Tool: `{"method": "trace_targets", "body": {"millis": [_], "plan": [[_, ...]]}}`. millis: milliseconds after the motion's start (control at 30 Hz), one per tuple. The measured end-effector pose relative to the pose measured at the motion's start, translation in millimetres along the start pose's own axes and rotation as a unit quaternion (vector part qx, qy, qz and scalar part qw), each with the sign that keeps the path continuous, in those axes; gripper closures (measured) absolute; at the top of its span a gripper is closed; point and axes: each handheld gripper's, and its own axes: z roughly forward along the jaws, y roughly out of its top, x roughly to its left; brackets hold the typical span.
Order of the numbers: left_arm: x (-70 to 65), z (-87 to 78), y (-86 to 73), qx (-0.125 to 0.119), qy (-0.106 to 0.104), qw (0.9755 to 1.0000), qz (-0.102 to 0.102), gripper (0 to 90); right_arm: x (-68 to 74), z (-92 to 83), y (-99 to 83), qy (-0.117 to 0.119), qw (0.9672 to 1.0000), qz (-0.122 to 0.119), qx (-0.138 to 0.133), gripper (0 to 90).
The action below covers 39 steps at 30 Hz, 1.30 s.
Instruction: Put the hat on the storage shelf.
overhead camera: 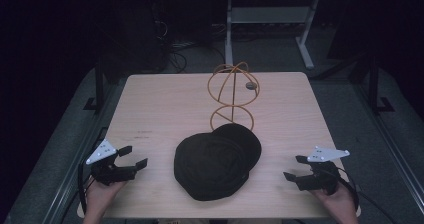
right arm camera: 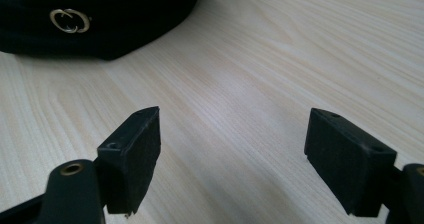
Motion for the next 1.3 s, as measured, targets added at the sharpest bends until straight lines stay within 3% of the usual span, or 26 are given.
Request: {"method": "trace_targets", "body": {"millis": [300,433,700,867,1300], "plan": [[-2.3,0.2,-0.4,0.008,-0.007,0.9999,0.007,17.6,4.8,-5.5,7.8,0.01,0.9999,0.001,-0.011,20.0],[0.8,-1.9,-1.1,0.001,-0.007,1.0,-0.005,17.6,13.8,-8.1,21.1,0.02,0.9996,-0.012,-0.015,18.3],[1.7,-5.3,-0.8,-0.005,0.0,1.0,-0.008,17.6,30.0,-7.7,43.8,0.04,0.9984,-0.038,-0.011,17.4],[2.7,-4.1,-0.5,-0.004,-0.002,1.0,-0.008,17.6,49.2,-7.2,68.7,0.054,0.9953,-0.08,-0.004,17.5],[1.6,-2.1,-0.4,0.001,-0.009,0.9999,-0.006,17.7,81.0,16.2,104.1,0.109,0.9863,-0.123,0.014,22.9]]}}
